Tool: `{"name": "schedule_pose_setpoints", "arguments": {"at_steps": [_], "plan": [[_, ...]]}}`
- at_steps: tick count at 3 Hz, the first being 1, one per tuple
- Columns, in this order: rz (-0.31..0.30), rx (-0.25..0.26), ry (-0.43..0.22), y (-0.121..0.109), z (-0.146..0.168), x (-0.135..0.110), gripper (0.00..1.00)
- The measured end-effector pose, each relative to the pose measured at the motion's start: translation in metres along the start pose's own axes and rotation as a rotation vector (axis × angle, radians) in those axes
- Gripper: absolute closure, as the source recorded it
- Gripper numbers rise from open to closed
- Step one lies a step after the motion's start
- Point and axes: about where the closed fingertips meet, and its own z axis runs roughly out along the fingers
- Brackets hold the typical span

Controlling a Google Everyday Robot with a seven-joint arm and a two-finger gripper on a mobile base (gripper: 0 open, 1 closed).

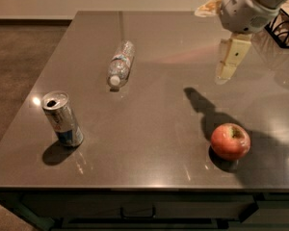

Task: Pick water bottle

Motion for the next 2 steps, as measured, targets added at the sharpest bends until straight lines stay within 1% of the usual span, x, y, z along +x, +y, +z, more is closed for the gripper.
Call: {"name": "schedule_pose_setpoints", "arguments": {"at_steps": [1, 2], "plan": [[-0.140, -0.023, -0.020, -0.019, 0.021, -0.015, 0.00], [-0.263, -0.032, -0.010, -0.041, 0.046, -0.030, 0.00]]}}
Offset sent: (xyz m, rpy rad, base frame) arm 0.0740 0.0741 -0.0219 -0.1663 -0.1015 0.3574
